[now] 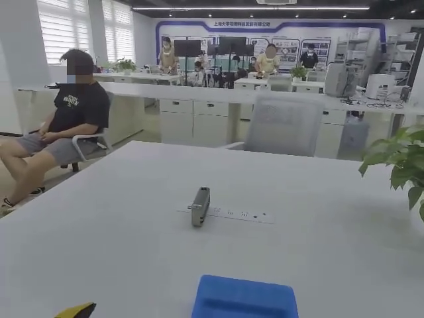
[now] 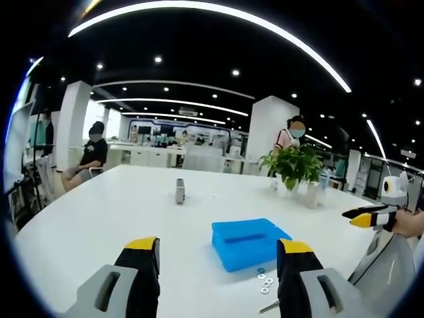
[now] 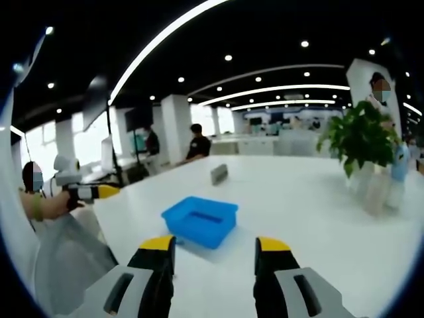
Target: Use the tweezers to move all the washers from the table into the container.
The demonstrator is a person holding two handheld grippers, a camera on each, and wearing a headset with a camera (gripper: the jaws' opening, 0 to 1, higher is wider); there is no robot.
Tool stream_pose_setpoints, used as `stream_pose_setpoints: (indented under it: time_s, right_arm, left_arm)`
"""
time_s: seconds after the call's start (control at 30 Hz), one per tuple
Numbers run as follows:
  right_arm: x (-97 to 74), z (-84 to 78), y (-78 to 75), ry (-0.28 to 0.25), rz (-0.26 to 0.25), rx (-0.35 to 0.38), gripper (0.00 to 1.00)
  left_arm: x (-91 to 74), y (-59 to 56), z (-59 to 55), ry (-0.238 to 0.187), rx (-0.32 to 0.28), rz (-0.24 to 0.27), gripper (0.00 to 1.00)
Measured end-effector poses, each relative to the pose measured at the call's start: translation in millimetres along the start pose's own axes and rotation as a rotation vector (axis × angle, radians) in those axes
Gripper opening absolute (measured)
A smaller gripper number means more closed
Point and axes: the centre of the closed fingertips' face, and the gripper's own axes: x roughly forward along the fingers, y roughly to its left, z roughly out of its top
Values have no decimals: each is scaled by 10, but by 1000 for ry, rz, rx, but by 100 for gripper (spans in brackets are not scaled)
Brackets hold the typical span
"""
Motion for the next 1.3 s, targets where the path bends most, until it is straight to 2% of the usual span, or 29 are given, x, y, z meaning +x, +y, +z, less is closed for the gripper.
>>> stream_pose_setpoints:
  time_s: [0.27, 0.57, 0.7, 0.77, 0.87, 0.93, 1.0, 1.03, 1.1, 1.13, 1.17, 1.2, 1.23, 1.3]
  right_arm:
    - [13, 7, 48, 2, 22, -8, 45]
    - [20, 6, 105, 4, 44, 1, 45]
    - [5, 41, 143, -11, 58, 6, 45]
    - [1, 46, 113, -13, 48, 12, 45]
    - [0, 24, 85, -2, 30, 3, 44]
    - [-23, -122, -3, 87, -13, -46, 42]
    - [-16, -162, -13, 118, -14, -85, 40]
    - [0, -160, 21, 124, 5, -96, 37]
    - [16, -181, 74, 151, 27, -97, 33]
    - [33, -225, 135, 188, 64, -111, 30]
    - [45, -251, 164, 213, 80, -120, 27]
    - [64, -258, 194, 228, 89, -133, 24]
    - [113, -245, 247, 230, 109, -160, 22]
    - [215, -242, 402, 238, 158, -154, 20]
  left_arm:
    - [-2, -30, 35, -16, -17, -14, 71]
    - [-33, 38, 81, -40, -13, 29, 70]
    - [-54, 44, 107, -50, -8, 49, 69]
    - [-48, 32, 86, -37, -10, 46, 69]
    - [-22, -50, 33, -6, -18, 6, 67]
    - [23, -175, -119, 87, -10, -73, 64]
    - [52, -340, -200, 139, -2, -171, 63]
    - [42, -431, -286, 192, 4, -229, 63]
    - [20, -523, -402, 266, 25, -302, 55]
    - [13, -551, -446, 296, 26, -331, 49]
    - [-2, -579, -528, 351, 31, -376, 42]
    - [-7, -588, -558, 371, 30, -389, 37]
    - [4, -593, -634, 411, 48, -418, 32]
    - [5, -633, -785, 496, 79, -481, 28]
